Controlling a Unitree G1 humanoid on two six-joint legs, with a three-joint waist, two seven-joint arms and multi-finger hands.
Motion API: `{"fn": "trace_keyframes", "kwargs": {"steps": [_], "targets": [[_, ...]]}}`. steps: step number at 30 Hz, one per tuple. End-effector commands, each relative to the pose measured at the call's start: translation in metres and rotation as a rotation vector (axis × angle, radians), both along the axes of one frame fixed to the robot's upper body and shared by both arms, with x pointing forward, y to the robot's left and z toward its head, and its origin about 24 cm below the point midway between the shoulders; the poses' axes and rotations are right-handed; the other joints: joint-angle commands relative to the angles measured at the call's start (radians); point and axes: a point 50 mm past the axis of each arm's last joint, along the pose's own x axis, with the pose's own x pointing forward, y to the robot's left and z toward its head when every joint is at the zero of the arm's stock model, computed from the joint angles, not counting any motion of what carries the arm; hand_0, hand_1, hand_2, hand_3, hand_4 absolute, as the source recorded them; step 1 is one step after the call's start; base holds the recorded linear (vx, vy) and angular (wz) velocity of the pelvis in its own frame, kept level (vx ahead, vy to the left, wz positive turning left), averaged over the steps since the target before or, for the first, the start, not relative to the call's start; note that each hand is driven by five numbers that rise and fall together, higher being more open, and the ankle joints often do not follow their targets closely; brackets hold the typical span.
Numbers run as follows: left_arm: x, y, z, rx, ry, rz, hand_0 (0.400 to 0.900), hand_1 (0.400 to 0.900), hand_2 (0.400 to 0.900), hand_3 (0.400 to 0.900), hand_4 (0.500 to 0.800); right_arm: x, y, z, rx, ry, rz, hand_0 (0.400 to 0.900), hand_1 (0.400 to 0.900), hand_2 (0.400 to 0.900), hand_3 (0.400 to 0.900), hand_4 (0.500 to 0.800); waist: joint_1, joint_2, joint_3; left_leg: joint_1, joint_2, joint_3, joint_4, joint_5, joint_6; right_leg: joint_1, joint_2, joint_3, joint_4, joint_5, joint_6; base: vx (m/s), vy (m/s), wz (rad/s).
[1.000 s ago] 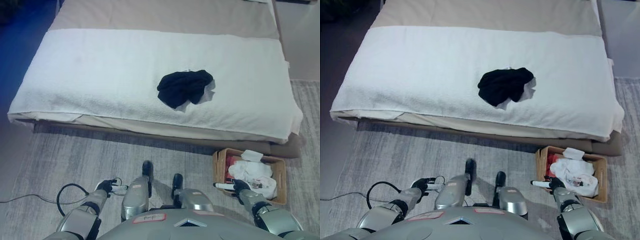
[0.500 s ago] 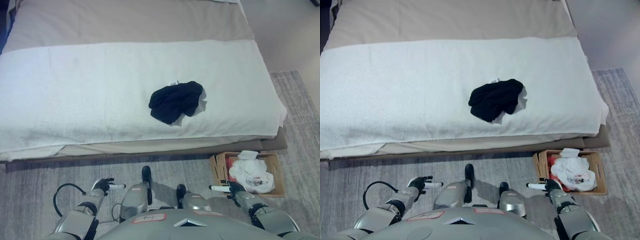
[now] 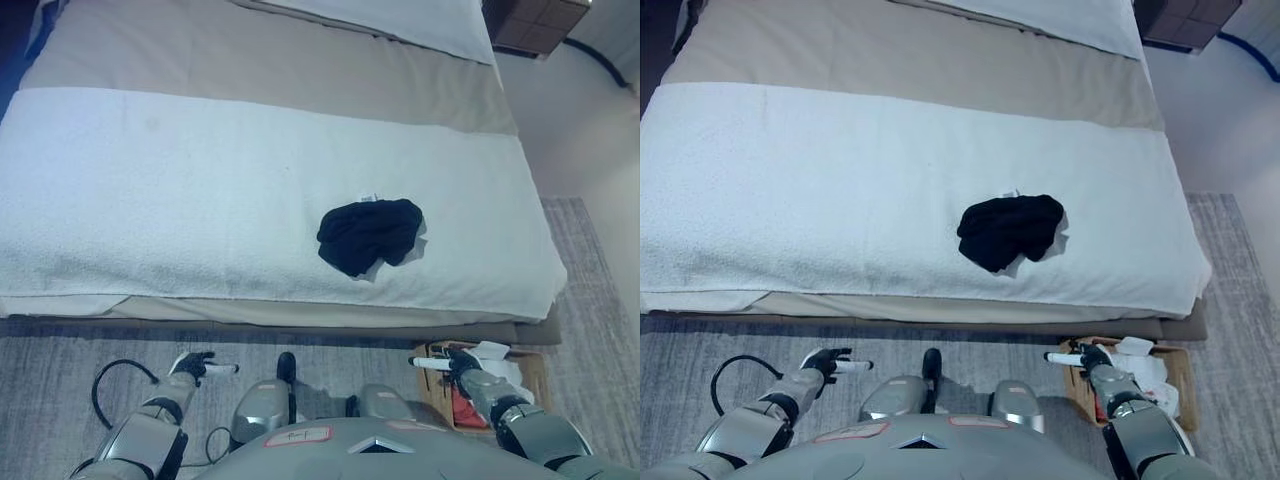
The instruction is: Put the clothes on the bed into the basket.
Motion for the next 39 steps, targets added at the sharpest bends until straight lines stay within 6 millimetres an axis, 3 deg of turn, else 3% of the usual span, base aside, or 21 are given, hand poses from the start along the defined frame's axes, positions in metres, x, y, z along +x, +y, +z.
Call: {"fn": "trace_keyframes", "kwargs": {"steps": [1,6,10,14,16,21,24,30,33,39], "targets": [[0.004,0.016,0.008,0.05,-0.031,0.025,0.9,0.9,0.9,0.9,0.8,0.008,-0.019,0.01,-0.062,-0.046,-0.015,0.9,0.9,0.9,0.9,0.8,-0.009,0.025,-0.003,-0.061,0.005,-0.038,0.05,-0.065,-0.107,-0.011,0.024,-0.083,-0.2,0.075,-0.03,0.08,-0.039,0.02],[0.016,0.017,0.012,0.054,-0.078,0.032,0.9,0.9,0.9,0.9,0.8,0.052,-0.018,0.029,-0.076,-0.2,0.028,0.9,0.9,0.9,0.9,0.8,-0.022,0.013,0.056,-0.026,0.002,-0.031,0.097,-0.107,-0.122,-0.08,-0.055,-0.062,-0.363,0.211,0.011,0.06,-0.074,0.1],[0.017,0.017,0.012,0.05,-0.081,0.036,0.9,0.9,0.9,0.9,0.8,0.084,-0.031,0.053,-0.117,-0.313,0.038,0.9,0.9,0.9,0.9,0.8,-0.026,0.002,0.064,0.0,0.0,-0.04,0.095,-0.121,-0.136,-0.095,-0.059,-0.018,-0.368,0.261,0.029,0.1,-0.16,0.27],[0.004,0.01,0.005,0.031,-0.04,0.04,0.9,0.9,0.9,0.9,0.8,0.101,-0.045,0.071,-0.172,-0.364,0.063,0.9,0.9,0.9,0.9,0.8,-0.016,0.006,0.032,0.03,0.016,-0.049,0.082,-0.135,-0.158,-0.048,-0.049,-0.069,-0.394,0.217,0.019,0.17,-0.239,0.2],[-0.005,0.005,0.0,0.015,-0.01,0.035,0.9,0.9,0.9,0.9,0.8,0.114,-0.052,0.084,-0.207,-0.387,0.088,0.9,0.9,0.9,0.9,0.8,-0.012,0.023,0.011,0.046,0.042,-0.054,0.063,-0.13,-0.175,-0.022,-0.039,-0.099,-0.413,0.201,0.01,0.19,-0.251,0.12],[-0.004,-0.01,-0.005,-0.021,-0.007,-0.01,0.9,0.9,0.9,0.9,0.8,0.154,-0.062,0.125,-0.301,-0.496,0.162,0.9,0.9,0.9,0.9,0.8,-0.017,0.073,0.001,0.03,0.096,-0.06,0.038,-0.097,-0.21,-0.012,-0.016,-0.136,-0.421,0.155,-0.015,0.08,-0.201,0.19],[0.003,-0.02,-0.006,-0.038,-0.02,-0.038,0.9,0.9,0.9,0.9,0.8,0.176,-0.058,0.146,-0.341,-0.544,0.207,0.9,0.9,0.9,0.9,0.8,-0.018,0.097,0.007,0.021,0.109,-0.057,0.027,-0.081,-0.219,-0.018,-0.007,-0.144,-0.417,0.142,-0.025,0.04,-0.119,0.13],[0.016,-0.033,-0.006,-0.053,-0.053,-0.056,0.9,0.9,0.9,0.9,0.8,0.225,-0.023,0.184,-0.322,-0.685,0.234,0.9,0.9,0.9,0.9,0.8,-0.001,0.127,0.044,-0.018,0.109,-0.05,0.014,-0.058,-0.219,-0.059,-0.01,-0.147,-0.411,0.146,-0.029,-0.01,-0.037,0.02],[0.017,-0.035,-0.006,-0.056,-0.064,-0.053,0.9,0.9,0.9,0.9,0.8,0.241,-0.017,0.206,-0.329,-0.746,0.209,0.9,0.9,0.9,0.9,0.8,0.016,0.141,0.076,-0.056,0.099,-0.052,0.013,-0.046,-0.218,-0.089,-0.019,-0.147,-0.41,0.154,-0.029,-0.07,0.025,0.05],[0.016,-0.034,-0.005,-0.065,-0.079,-0.057,0.9,0.9,0.9,0.9,0.8,0.257,-0.007,0.228,-0.319,-0.809,0.175,0.9,0.9,0.9,0.9,0.8,0.051,0.158,0.137,-0.11,0.076,-0.067,0.019,-0.03,-0.209,-0.127,-0.037,-0.152,-0.403,0.167,-0.025,-0.04,0.041,0.11]]}}
